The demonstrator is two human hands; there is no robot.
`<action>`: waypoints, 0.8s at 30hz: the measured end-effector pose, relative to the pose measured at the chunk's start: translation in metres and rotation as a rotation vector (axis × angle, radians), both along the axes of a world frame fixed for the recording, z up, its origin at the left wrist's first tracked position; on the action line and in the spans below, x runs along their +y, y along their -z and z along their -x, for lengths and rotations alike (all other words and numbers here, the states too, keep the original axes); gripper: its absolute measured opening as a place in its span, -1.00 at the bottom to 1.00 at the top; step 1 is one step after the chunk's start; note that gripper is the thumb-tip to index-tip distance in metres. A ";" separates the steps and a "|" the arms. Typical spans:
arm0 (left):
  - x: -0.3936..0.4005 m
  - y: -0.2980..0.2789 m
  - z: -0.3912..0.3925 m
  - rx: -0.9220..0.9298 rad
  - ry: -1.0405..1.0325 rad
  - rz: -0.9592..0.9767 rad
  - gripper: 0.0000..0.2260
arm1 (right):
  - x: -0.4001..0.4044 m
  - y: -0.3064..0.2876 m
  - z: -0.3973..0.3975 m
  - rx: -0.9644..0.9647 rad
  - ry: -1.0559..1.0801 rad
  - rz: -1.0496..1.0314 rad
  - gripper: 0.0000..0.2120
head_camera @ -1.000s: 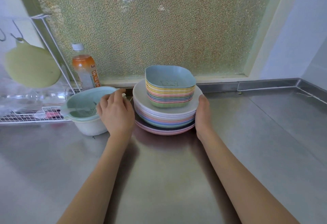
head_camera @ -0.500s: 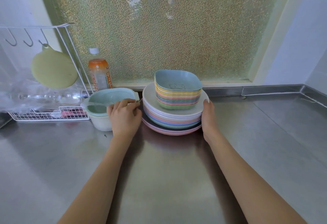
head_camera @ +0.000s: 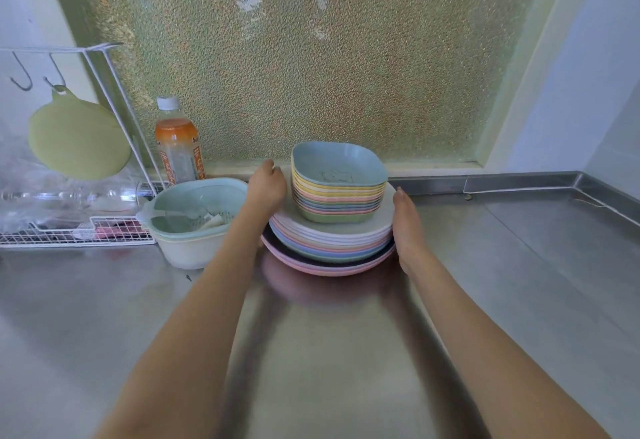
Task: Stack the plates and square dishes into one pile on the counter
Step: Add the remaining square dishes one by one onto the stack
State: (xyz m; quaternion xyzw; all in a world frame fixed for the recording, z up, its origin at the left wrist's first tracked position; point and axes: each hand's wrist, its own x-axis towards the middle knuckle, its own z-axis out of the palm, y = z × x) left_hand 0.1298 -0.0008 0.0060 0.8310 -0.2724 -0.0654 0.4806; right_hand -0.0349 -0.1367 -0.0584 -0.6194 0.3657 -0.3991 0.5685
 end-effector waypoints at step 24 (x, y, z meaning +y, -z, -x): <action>-0.017 -0.010 0.028 0.342 0.108 0.461 -0.53 | 0.028 -0.061 -0.008 0.041 -0.050 0.241 -0.58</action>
